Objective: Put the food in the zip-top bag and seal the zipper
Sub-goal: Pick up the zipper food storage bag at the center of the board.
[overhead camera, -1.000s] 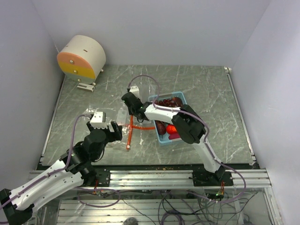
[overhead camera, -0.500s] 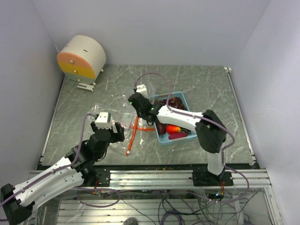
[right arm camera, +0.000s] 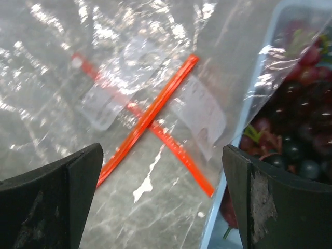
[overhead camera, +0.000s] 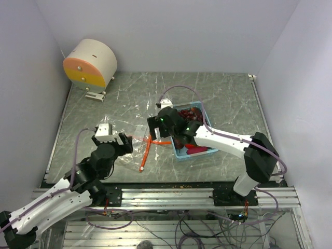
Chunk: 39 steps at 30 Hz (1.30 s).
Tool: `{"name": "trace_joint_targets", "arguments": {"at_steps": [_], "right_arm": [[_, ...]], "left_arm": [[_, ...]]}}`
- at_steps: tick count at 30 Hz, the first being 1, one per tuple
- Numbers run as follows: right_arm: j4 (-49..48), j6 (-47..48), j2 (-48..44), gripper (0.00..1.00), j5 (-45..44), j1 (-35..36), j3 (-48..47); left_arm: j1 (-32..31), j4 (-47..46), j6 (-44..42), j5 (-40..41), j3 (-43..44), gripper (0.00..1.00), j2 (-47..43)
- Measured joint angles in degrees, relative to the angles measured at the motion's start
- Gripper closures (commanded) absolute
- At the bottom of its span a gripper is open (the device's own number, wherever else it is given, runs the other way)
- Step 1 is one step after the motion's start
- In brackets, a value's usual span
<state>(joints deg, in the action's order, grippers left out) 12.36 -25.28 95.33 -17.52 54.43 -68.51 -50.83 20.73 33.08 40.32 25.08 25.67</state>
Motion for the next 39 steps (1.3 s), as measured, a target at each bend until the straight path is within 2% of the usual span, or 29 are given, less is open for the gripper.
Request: {"name": "trace_joint_targets", "arguments": {"at_steps": [4, 8, 10, 15, 19, 24, 29, 32, 36, 38, 39], "right_arm": [[-2.0, -0.3, -2.9, 0.0, 7.1, 0.2, 3.5], [-4.2, -1.6, -1.3, 0.02, 9.4, 1.2, 3.8], [-4.5, -2.0, 1.2, 0.03, 9.1, 2.3, 3.3], [-1.7, -3.0, 13.2, 0.14, 5.7, 4.5, -4.3], [1.0, -4.7, 20.7, 0.15, 2.0, 4.8, -10.7], [2.6, -7.1, 24.3, 0.15, -1.0, 4.5, -13.2], [1.6, -8.8, 24.5, 0.21, -1.0, 3.7, -13.2], [0.0, -9.5, 24.9, 0.37, -1.0, 3.1, -13.1], [-1.8, -10.1, 26.4, 0.72, -2.4, 2.9, -14.0], [-2.6, -10.5, 27.0, 0.95, -3.4, 2.8, -14.3], [-3.0, -10.8, 27.2, 1.0, -3.9, 2.8, -14.3]], "left_arm": [[0.0, 0.7, 1.4, 1.2, 2.3, 0.07, -3.5], [0.0, 2.4, 2.6, 2.9, 2.4, 0.07, -5.2], [0.0, 3.2, 3.2, 3.5, 2.4, 0.07, -5.6], [0.0, 4.6, 3.9, 3.7, 2.4, 0.07, -6.6], [0.0, 5.5, 4.2, 3.7, 2.4, 0.07, -7.3], [0.0, 6.0, 4.5, 3.7, 2.4, 0.07, -8.5], [0.0, 6.6, 4.8, 3.6, 2.4, 0.07, -9.6], [0.0, 6.8, 4.9, 3.6, 2.4, 0.07, -10.1], [0.0, 7.0, 4.9, 3.6, 2.4, 0.07, -10.4], [0.0, 7.1, 4.9, 3.6, 2.4, 0.07, -10.4], [0.0, 7.2, 4.9, 3.6, 2.4, 0.07, -10.4]]}}
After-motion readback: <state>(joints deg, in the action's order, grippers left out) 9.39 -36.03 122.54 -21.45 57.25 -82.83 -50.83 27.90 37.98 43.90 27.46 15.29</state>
